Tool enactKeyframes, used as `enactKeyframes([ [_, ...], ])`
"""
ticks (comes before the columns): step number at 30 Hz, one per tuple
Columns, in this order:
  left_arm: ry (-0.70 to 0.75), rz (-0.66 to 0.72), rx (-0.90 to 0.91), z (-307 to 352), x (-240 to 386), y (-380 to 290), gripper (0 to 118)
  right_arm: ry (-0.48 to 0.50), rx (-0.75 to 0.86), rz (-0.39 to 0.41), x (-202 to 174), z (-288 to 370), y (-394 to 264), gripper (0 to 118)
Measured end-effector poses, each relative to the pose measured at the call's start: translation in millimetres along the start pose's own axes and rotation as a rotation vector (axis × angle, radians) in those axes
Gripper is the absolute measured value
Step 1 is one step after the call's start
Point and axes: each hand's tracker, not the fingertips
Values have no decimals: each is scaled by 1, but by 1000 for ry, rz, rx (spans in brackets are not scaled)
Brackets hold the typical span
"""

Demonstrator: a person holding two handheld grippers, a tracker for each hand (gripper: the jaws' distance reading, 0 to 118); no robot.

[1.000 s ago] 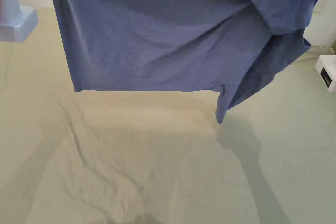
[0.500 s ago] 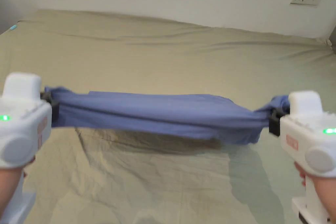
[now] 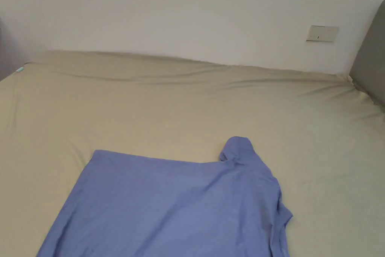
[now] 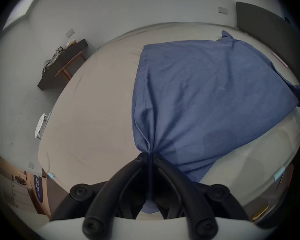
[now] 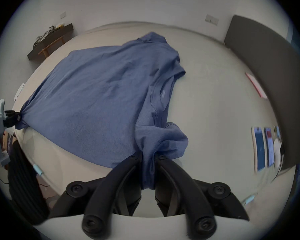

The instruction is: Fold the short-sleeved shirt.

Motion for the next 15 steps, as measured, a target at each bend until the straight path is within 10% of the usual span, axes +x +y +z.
enactKeyframes([
  [9,-41,-44,-107,26,-1,-27,3,10,-91,-40,2,28,-44,16],
  [13,-57,-35,-99,26,1,-29,7,-31,-68,-132,8,26,-41,41],
  [15,-40,-1,-47,31,-3,-18,28,-76,-1,-126,14,32,-34,89],
])
